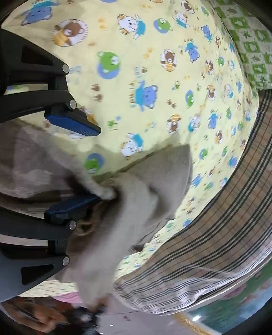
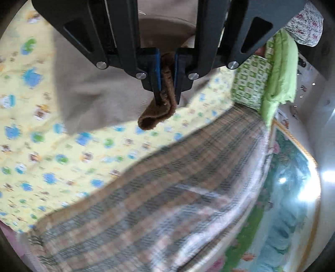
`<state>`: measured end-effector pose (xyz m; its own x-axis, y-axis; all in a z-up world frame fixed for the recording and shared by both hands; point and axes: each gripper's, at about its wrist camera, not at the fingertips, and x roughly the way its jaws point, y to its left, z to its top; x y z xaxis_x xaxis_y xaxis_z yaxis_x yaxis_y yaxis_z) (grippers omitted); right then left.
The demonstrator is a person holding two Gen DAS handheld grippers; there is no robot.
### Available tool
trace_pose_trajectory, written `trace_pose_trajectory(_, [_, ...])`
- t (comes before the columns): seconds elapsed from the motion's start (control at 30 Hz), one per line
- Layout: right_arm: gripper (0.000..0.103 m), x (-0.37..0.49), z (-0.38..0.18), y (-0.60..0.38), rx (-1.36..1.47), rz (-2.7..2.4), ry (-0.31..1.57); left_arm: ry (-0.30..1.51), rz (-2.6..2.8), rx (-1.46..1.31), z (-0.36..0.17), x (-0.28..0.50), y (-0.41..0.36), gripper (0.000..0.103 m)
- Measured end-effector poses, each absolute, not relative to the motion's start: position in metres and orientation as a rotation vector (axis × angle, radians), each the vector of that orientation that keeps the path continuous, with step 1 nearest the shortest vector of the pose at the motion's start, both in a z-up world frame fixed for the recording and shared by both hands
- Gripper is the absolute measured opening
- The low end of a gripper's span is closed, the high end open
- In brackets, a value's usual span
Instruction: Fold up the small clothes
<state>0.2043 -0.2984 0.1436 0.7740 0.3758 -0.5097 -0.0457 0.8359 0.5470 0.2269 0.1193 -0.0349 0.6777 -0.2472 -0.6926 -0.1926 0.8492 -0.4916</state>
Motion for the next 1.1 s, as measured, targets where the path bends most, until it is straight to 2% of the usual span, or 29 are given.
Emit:
trace_pose_trajectory(0.2, [0.010,0.194,0.106,-0.304,0.561,0.236,0.750,0.930,-0.008,-0.402,-0.035,0.245,0.095,0.057])
trace_pose_trajectory(0.43, [0.010,0.186,0.134,-0.323,0.584,0.219,0.661,0.867,-0.055,-0.427,-0.018,0.263,0.102,0.055])
trace_pose_trajectory(0.47, [0.010,0.184,0.134,-0.323,0.574,0.221,0.666,0.880,-0.076,-0.415,-0.019,0.269,0.101,0.047])
trace_pose_trajectory(0.5, [0.010,0.184,0.133,-0.322,0.573,0.228,0.672,0.896,-0.114,-0.412,-0.024,0.274,0.098,0.018])
trace_pose_trajectory(0.53, [0.010,0.184,0.130,-0.321,0.580,0.236,0.683,0.891,-0.135,-0.434,-0.027,0.275,0.101,0.012])
trace_pose_trajectory(0.6, [0.010,0.184,0.124,-0.317,0.581,0.240,0.700,0.824,-0.095,-0.504,-0.024,0.266,0.117,0.009])
trace_pose_trajectory(0.7, [0.010,0.178,0.118,-0.314,0.597,0.260,0.696,0.609,-0.023,-0.633,0.001,0.227,0.164,0.009])
trace_pose_trajectory(0.73, [0.010,0.174,0.115,-0.315,0.605,0.266,0.685,0.589,-0.033,-0.650,0.001,0.222,0.173,0.009])
trace_pose_trajectory(0.87, [0.010,0.186,0.079,-0.311,0.596,0.228,0.769,0.748,-0.048,-0.639,-0.027,0.232,0.186,0.009])
trace_pose_trajectory(0.97, [0.009,0.194,0.053,-0.306,0.582,0.193,0.850,0.756,-0.064,-0.629,-0.028,0.227,0.187,0.010])
trace_pose_trajectory(1.1, [0.012,0.186,0.053,-0.302,0.569,0.166,0.865,0.774,-0.065,-0.612,-0.028,0.224,0.189,0.015])
